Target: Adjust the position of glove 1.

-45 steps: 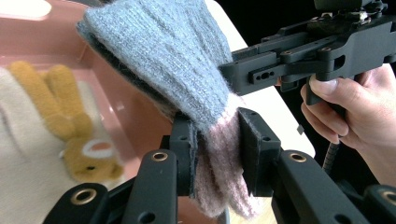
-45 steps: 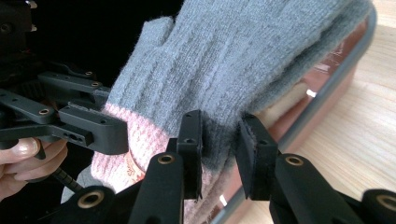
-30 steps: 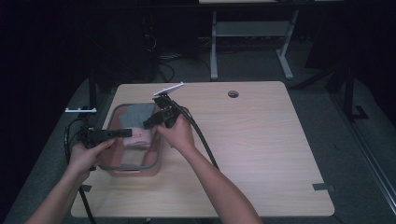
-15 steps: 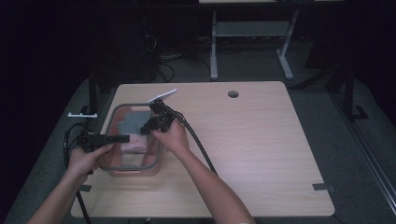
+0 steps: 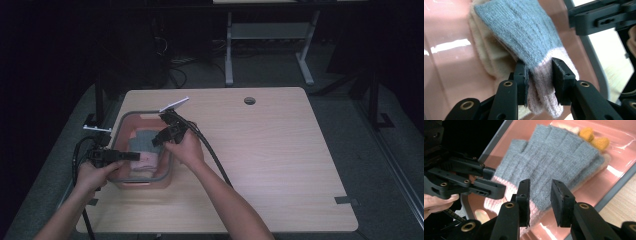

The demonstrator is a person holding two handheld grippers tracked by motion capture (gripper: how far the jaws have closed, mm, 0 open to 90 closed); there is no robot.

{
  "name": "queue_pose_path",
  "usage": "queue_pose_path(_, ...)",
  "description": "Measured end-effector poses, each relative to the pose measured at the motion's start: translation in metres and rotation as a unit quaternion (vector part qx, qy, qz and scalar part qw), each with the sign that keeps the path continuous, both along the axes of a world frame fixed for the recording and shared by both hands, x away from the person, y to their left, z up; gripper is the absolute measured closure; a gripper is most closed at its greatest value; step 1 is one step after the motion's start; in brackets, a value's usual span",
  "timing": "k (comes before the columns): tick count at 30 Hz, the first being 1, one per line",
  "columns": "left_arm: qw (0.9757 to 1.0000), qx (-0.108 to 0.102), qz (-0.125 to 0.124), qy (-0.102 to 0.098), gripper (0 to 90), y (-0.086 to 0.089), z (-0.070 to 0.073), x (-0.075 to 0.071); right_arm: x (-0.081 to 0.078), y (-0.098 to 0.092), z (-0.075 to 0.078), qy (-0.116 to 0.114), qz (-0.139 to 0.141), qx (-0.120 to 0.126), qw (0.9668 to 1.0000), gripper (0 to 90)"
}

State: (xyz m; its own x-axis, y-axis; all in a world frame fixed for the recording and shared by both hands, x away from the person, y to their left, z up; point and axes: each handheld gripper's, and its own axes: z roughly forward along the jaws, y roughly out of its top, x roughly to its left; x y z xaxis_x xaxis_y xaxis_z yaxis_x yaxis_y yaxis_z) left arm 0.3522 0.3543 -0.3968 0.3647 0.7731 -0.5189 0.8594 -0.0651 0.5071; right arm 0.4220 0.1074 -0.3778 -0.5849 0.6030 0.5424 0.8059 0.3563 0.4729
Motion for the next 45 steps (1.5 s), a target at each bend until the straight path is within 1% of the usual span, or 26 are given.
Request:
queue_pose_path(3, 0.9999, 0.012, 0.005, 0.000, 65.7, 0.002, 0.001, 0.000, -0.001, -0.002, 0.002, -0.004, -0.001, 0.002, 1.0000, 68.9)
queue_pose_path(5, 0.9996, 0.028, 0.009, 0.001, 63.4, 0.002, 0.001, 0.000, -0.001, -0.004, 0.003, -0.004, -0.004, 0.003, 1.0000, 68.8)
queue_pose_path(6, 0.9994, 0.032, 0.014, 0.002, 62.4, 0.002, 0.001, 0.000, -0.001, -0.005, 0.003, -0.005, -0.003, 0.003, 1.0000, 68.9)
queue_pose_path(7, 0.9992, 0.040, 0.009, 0.002, 61.3, 0.002, 0.001, 0.000, -0.001, -0.006, 0.004, -0.005, -0.005, 0.004, 1.0000, 68.9)
queue_pose_path(8, 0.9992, 0.039, 0.011, -0.001, 59.5, 0.001, 0.002, 0.000, -0.001, -0.007, 0.004, -0.005, -0.005, 0.004, 1.0000, 68.8)
queue_pose_path(9, 0.9990, 0.044, 0.010, -0.004, 57.1, 0.000, 0.003, 0.000, -0.001, -0.008, 0.004, -0.006, -0.006, 0.004, 1.0000, 68.9)
queue_pose_path(10, 0.9984, 0.056, 0.007, -0.007, 55.3, -0.001, 0.004, 0.000, -0.001, -0.010, 0.005, -0.006, -0.006, 0.005, 1.0000, 68.8)
queue_pose_path(13, 0.9974, 0.070, 0.007, -0.013, 51.8, -0.004, 0.009, 0.001, -0.001, -0.013, 0.005, -0.007, -0.010, 0.007, 0.9999, 68.7)
queue_pose_path(16, 0.9965, 0.080, 0.007, -0.021, 49.2, -0.004, 0.013, 0.002, -0.001, -0.016, 0.007, -0.008, -0.011, 0.009, 0.9999, 68.5)
queue_pose_path(18, 0.9964, 0.080, 0.015, -0.025, 48.3, -0.004, 0.016, 0.002, -0.002, -0.018, 0.009, -0.009, -0.013, 0.011, 0.9998, 68.3)
queue_pose_path(20, 0.9958, 0.085, 0.017, -0.028, 47.6, -0.003, 0.019, 0.002, -0.002, -0.021, 0.010, -0.010, -0.013, 0.013, 0.9998, 68.0)
queue_pose_path(21, 0.9958, 0.084, 0.018, -0.030, 47.4, -0.003, 0.021, 0.002, -0.002, -0.022, 0.011, -0.010, -0.015, 0.013, 0.9997, 67.7)
queue_pose_path(22, 0.9955, 0.089, 0.015, -0.031, 47.4, -0.002, 0.023, 0.002, -0.003, -0.023, 0.011, -0.012, -0.014, 0.013, 0.9997, 67.6)
queue_pose_path(26, 0.9957, 0.079, 0.025, -0.042, 46.6, -0.001, 0.032, 0.002, -0.003, -0.030, 0.015, -0.016, -0.017, 0.014, 0.9996, 66.9)
queue_pose_path(27, 0.9957, 0.076, 0.025, -0.046, 46.5, -0.001, 0.033, 0.002, -0.003, -0.032, 0.015, -0.017, -0.015, 0.015, 0.9996, 66.7)
queue_pose_path(28, 0.9957, 0.077, 0.020, -0.048, 46.3, 0.000, 0.035, 0.002, -0.003, -0.033, 0.016, -0.017, -0.018, 0.016, 0.9996, 66.5)
queue_pose_path(29, 0.9958, 0.072, 0.025, -0.051, 45.8, -0.002, 0.036, 0.003, -0.002, -0.035, 0.017, -0.018, -0.018, 0.017, 0.9995, 66.0)
queue_pose_path(31, 0.9960, 0.064, 0.026, -0.057, 44.3, -0.003, 0.038, 0.003, -0.003, -0.039, 0.018, -0.018, -0.018, 0.020, 0.9995, 64.9)
queue_pose_path(35, 0.9965, 0.056, 0.017, -0.061, 43.3, -0.008, 0.040, 0.004, -0.003, -0.046, 0.018, -0.014, -0.020, 0.025, 0.9994, 63.1)
queue_pose_path(36, 0.9965, 0.053, 0.015, -0.064, 43.2, -0.009, 0.041, 0.004, -0.003, -0.048, 0.018, -0.009, -0.022, 0.029, 0.9993, 62.5)
queue_pose_path(37, 0.9968, 0.043, 0.014, -0.065, 43.3, -0.011, 0.041, 0.004, -0.003, -0.050, 0.018, -0.012, -0.021, 0.030, 0.9993, 62.2)
queue_pose_path(39, 0.9972, 0.034, 0.008, -0.066, 43.3, -0.015, 0.043, 0.003, -0.004, -0.055, 0.018, -0.007, -0.025, 0.038, 0.9989, 61.1)
queue_pose_path(40, 0.9969, 0.035, 0.004, -0.070, 43.2, -0.016, 0.044, 0.003, -0.004, -0.058, 0.018, -0.005, -0.027, 0.045, 0.9986, 60.6)
queue_pose_path(43, 0.9968, 0.030, 0.002, -0.075, 42.1, -0.020, 0.047, 0.003, -0.005, -0.065, 0.017, -0.007, -0.029, 0.051, 0.9982, 59.2)
queue_pose_path(44, 0.9966, 0.029, 0.001, -0.077, 41.6, -0.021, 0.048, 0.003, -0.005, -0.067, 0.017, -0.004, -0.030, 0.051, 0.9983, 58.7)
queue_pose_path(45, 0.9965, 0.027, 0.001, -0.080, 41.1, -0.022, 0.049, 0.003, -0.005, -0.069, 0.018, -0.007, -0.029, 0.050, 0.9983, 58.3)
